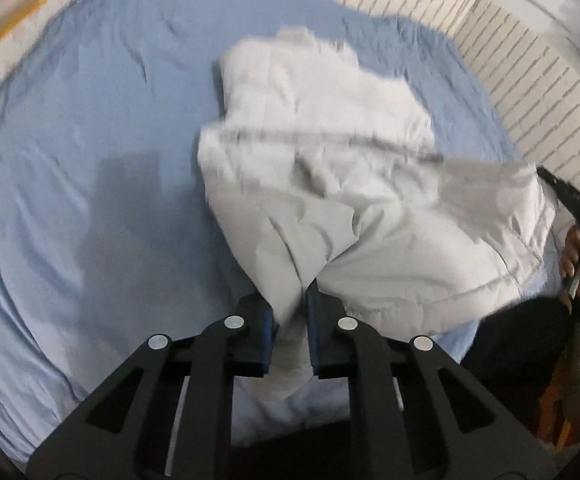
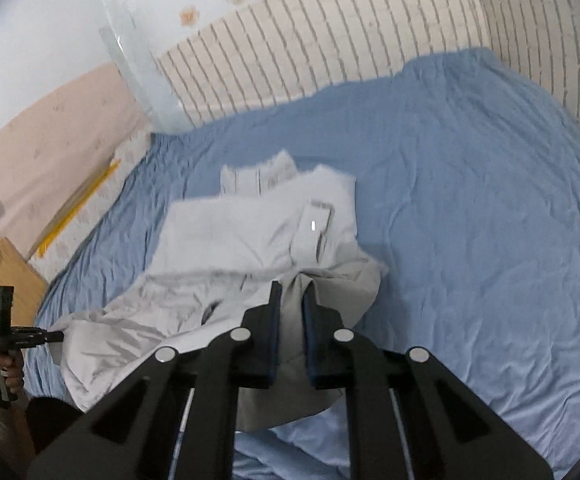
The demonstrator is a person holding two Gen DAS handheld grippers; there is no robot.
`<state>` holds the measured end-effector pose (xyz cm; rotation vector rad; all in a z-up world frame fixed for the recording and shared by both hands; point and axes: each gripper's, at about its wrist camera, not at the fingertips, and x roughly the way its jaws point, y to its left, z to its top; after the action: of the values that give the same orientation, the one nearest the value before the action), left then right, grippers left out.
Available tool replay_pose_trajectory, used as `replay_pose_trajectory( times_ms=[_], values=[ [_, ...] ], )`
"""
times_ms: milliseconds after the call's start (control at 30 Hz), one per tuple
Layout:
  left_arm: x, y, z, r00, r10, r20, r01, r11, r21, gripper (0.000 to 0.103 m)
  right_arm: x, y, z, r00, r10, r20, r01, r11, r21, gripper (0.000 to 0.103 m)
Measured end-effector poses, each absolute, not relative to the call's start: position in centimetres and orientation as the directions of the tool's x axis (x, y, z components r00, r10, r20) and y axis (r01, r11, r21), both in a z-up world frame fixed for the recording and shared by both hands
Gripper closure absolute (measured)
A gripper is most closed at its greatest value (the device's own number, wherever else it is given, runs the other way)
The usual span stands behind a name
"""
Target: Fold large clothes
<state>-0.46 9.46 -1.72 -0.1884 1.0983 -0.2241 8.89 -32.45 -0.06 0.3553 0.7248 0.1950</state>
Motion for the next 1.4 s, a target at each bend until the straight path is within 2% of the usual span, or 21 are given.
replay_pose_trajectory(
  times_ms=[200, 367, 533, 633, 767, 833, 867, 900, 967, 1000, 1067, 1167, 1233, 1267, 1333, 1400],
  values=[
    [4.3, 11.3, 0.9, 0.561, -0.222, -0.797, 0.028, 0.968, -0.25, 0.094, 11.7, -31.8, 1.2, 0.788, 0.255, -0.56, -0.031, 0.925, 0.378, 0.094],
    [8.9, 12.4, 1.2, 0.663, -0.116, -0.739, -0.083, 0.97, -0.227, 0.093, 15.6, -31.2, 1.3, 0.836, 0.155, -0.527, 0.016, 0.952, 0.306, 0.094],
    [12.8, 10.4, -0.7, 0.719, 0.078, -0.69, -0.145, 0.989, -0.04, 0.091, 20.6, -29.1, -0.1, 0.843, 0.039, -0.536, 0.039, 0.99, 0.133, 0.094],
    [15.1, 9.1, -3.0, 0.738, 0.231, -0.634, -0.18, 0.973, 0.144, 0.088, 23.7, -27.7, -2.1, 0.841, -0.033, -0.54, 0.057, 0.998, 0.027, 0.094],
    [19.8, 4.0, -7.3, 0.737, 0.36, -0.572, -0.184, 0.921, 0.342, 0.085, 28.1, -27.4, -6.8, 0.798, -0.074, -0.598, 0.104, 0.994, 0.016, 0.092],
    [21.5, 4.5, -9.1, 0.702, 0.353, -0.618, -0.187, 0.929, 0.318, 0.08, 29.9, -27.7, -9.5, 0.743, -0.055, -0.667, 0.106, 0.994, 0.037, 0.089],
    [22.8, 4.5, -9.8, 0.689, 0.339, -0.64, -0.202, 0.939, 0.279, 0.072, 30.5, -28.2, -10.4, 0.726, -0.035, -0.687, 0.108, 0.992, 0.063, 0.088],
    [23.4, 5.3, -10.1, 0.681, 0.326, -0.655, -0.232, 0.945, 0.229, 0.056, 30.7, -28.8, -10.8, 0.726, -0.02, -0.687, 0.105, 0.991, 0.082, 0.086],
    [24.0, 7.3, -9.9, 0.675, 0.317, -0.666, -0.321, 0.939, 0.121, 0.034, 30.6, -29.4, -10.6, 0.731, -0.006, -0.683, 0.099, 0.99, 0.096, 0.084],
    [23.9, 7.6, -10.2, 0.673, 0.303, -0.675, -0.344, 0.936, 0.077, 0.028, 30.6, -29.8, -10.3, 0.729, -0.003, -0.684, 0.102, 0.989, 0.104, 0.084],
    [23.8, 9.1, -9.2, 0.674, 0.276, -0.685, -0.358, 0.934, 0.025, 0.022, 30.2, -30.7, -9.0, 0.743, 0.006, -0.67, 0.118, 0.983, 0.141, 0.081],
    [22.3, 10.2, -6.6, 0.695, 0.284, -0.66, -0.383, 0.924, -0.007, 0.015, 29.1, -31.4, -6.8, 0.793, 0.022, -0.609, 0.13, 0.97, 0.204, 0.07],
    [20.5, 11.0, -4.3, 0.721, 0.294, -0.627, -0.407, 0.912, -0.04, 0.009, 27.8, -32.1, -4.6, 0.855, -0.039, -0.517, 0.166, 0.966, 0.2, 0.006],
    [19.8, 11.2, -3.5, 0.734, 0.296, -0.612, -0.411, 0.91, -0.052, 0.005, 26.7, -32.5, -3.3, 0.895, -0.064, -0.442, 0.166, 0.967, 0.195, 0.002],
    [17.7, 11.2, -2.6, 0.737, 0.293, -0.609, -0.403, 0.914, -0.048, 0.003, 25.3, -33.3, -1.9, 0.917, -0.1, -0.387, 0.179, 0.968, 0.175, 0.002],
    [16.1, 11.0, -3.7, 0.704, 0.274, -0.655, -0.362, 0.932, 0.001, 0.003, 25.2, -34.0, -2.3, 0.902, -0.063, -0.428, 0.157, 0.969, 0.189, 0.002]
  ],
)
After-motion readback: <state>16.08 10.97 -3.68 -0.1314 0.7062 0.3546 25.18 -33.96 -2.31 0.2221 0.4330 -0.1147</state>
